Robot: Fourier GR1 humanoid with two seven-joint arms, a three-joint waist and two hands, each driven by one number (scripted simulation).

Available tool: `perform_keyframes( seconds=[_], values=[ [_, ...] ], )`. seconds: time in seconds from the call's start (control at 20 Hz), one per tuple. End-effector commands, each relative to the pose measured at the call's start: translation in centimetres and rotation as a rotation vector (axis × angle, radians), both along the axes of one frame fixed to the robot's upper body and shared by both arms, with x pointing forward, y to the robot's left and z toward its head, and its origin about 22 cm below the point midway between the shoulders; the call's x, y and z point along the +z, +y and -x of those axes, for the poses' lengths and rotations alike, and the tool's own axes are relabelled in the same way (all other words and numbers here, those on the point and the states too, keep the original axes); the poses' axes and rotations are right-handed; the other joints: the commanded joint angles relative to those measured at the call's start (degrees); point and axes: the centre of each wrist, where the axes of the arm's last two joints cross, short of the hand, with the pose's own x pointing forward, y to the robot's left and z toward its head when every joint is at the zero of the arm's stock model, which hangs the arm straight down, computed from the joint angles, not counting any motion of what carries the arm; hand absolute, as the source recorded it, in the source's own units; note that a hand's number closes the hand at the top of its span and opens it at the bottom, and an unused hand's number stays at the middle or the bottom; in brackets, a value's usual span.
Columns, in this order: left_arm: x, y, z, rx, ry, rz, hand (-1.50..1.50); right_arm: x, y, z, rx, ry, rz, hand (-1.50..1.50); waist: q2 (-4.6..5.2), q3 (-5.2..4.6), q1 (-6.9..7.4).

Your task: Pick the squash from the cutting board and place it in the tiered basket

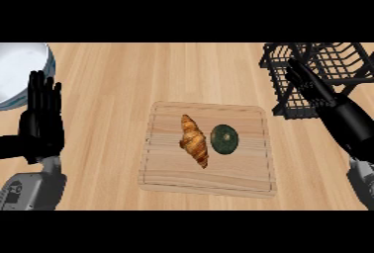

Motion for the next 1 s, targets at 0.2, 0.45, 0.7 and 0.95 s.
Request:
perform_keyframes(
  seconds=[0.2, 0.45, 0.7, 0.95],
  values=[
    [-9.0, -1.1, 4.8, -0.092, 0.434, -0.146, 0.0, 1.1, -0.9, -1.0, -0.328, -0.208, -0.16, 1.5, -2.23, -0.15, 0.45],
    [-10.8, -2.0, 7.0, -0.115, 0.543, -0.104, 0.0, -5.6, -5.2, 0.5, -0.965, 0.006, -0.408, -1.5, -2.37, 0.1, -1.48],
    [-11.8, -2.9, 8.2, -0.169, 0.578, -0.139, 0.0, -6.6, -0.6, 4.2, -0.905, -0.161, -0.452, -1.5, -2.78, -0.16, 0.84],
    [-9.9, -3.4, 7.5, -0.171, 0.57, -0.121, 0.0, -4.3, -0.3, 6.9, -0.786, 0.076, -0.153, -1.5, -3.13, -0.35, 0.81]
  ],
)
